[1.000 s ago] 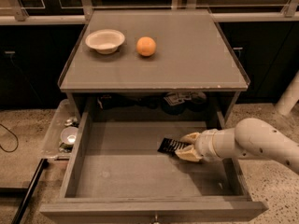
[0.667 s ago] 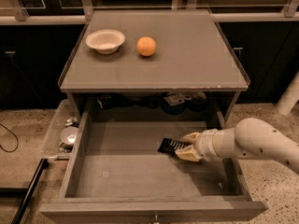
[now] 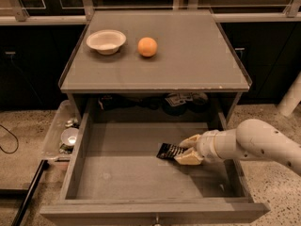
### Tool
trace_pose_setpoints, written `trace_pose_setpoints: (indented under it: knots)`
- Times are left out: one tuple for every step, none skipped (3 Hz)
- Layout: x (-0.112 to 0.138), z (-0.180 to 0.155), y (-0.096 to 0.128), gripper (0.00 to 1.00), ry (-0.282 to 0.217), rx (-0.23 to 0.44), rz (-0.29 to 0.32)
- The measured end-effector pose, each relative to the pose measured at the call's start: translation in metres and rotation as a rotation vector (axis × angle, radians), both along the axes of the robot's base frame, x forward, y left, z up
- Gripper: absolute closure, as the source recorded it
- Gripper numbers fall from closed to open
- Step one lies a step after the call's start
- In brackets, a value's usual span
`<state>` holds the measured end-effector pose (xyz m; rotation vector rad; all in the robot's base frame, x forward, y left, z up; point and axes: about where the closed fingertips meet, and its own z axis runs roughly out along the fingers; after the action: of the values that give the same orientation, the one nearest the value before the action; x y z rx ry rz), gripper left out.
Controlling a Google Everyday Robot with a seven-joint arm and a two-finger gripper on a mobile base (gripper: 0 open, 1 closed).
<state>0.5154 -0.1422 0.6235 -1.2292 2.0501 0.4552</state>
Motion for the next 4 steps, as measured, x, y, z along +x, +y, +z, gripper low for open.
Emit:
trace_pose_setpoints:
  knots:
    - [0.000,0.000,0.000,0.11,-0.001,0.000,0.000]
    - [0.000,0.002,0.001,0.00,-0.005,0.000,0.002]
    - [-0.008,0.037,0.002,0.00,-0.084,-0.011,0.044]
    - [-0.021,0.082,-0.006,0.00,-0.178,-0.059,0.094]
